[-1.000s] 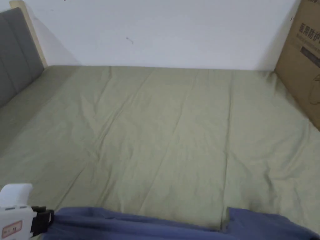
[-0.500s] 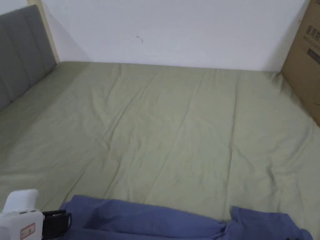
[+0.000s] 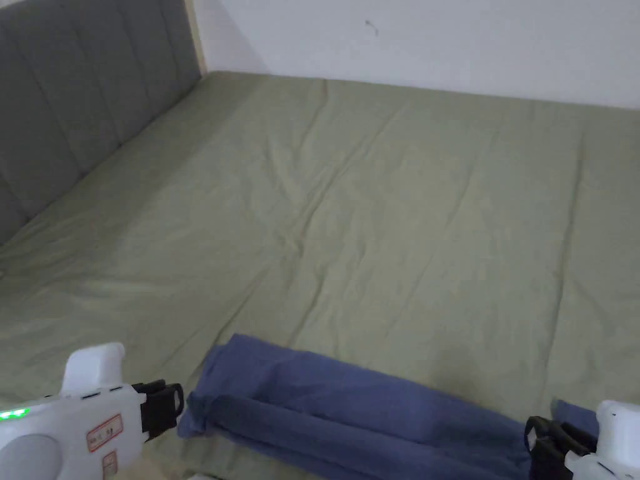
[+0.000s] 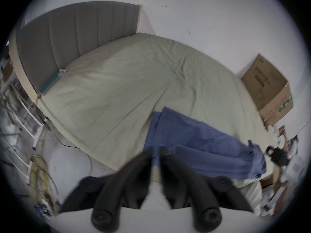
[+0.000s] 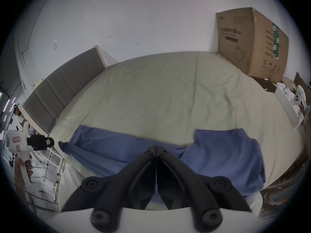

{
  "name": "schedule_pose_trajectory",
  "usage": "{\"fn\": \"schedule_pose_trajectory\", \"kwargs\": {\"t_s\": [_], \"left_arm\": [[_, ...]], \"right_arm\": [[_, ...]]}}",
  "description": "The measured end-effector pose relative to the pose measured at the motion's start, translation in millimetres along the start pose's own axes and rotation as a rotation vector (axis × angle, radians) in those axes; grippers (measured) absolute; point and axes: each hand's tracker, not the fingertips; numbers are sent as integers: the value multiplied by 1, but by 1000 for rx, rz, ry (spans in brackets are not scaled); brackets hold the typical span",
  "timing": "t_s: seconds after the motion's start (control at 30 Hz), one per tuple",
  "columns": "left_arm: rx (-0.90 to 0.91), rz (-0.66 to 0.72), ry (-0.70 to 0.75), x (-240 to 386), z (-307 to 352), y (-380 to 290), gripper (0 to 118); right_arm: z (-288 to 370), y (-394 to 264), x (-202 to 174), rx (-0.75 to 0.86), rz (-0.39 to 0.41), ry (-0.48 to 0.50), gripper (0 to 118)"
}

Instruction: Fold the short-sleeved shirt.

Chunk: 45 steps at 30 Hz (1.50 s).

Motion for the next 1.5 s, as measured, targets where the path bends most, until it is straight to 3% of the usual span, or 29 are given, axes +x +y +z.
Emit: {"fn": "schedule_pose_trajectory", "kwargs": {"t_s": [0.07,0.1,0.23,0.37,0.43,0.57,0.63,0.67,0.7,0.73,0.83,1.07,1.27,1.5], "left_arm": [[-26,87,-75,-13,-9,4,109],[-44,124,-134,-21,-17,5,117],[-75,276,-263,-38,-51,2,116],[-248,404,-322,-53,-101,-8,116],[-189,451,-296,-54,-106,-14,118],[-193,533,-379,-62,-113,-10,118],[-207,530,-387,-69,-113,-5,110],[-203,533,-371,-71,-108,-3,89],[-194,509,-330,-74,-103,-1,55],[-178,502,-320,-70,-102,-1,9],[-221,557,-408,-68,-112,0,7],[-168,498,-406,-47,-80,27,7],[-97,283,-475,27,-38,51,7],[-199,-19,-626,163,-37,35,7]], "right_arm": [[-8,1,-5,-23,13,15,0],[-11,1,-8,-30,24,13,0],[-22,-1,-15,-58,56,19,0],[-29,-2,-19,-91,44,40,0],[-30,-2,-21,-102,39,43,0],[-32,-2,-23,-109,40,50,0],[-36,-3,-22,-126,43,46,0],[-35,-4,-23,-129,43,49,0],[-35,-5,-22,-133,43,49,0],[-36,-7,-21,-139,41,48,0],[-39,-14,-17,-153,29,46,0],[-33,-19,5,-168,-6,17,0],[-22,-18,28,-138,-66,-15,0],[-3,-22,61,-92,-151,-64,0]]}}
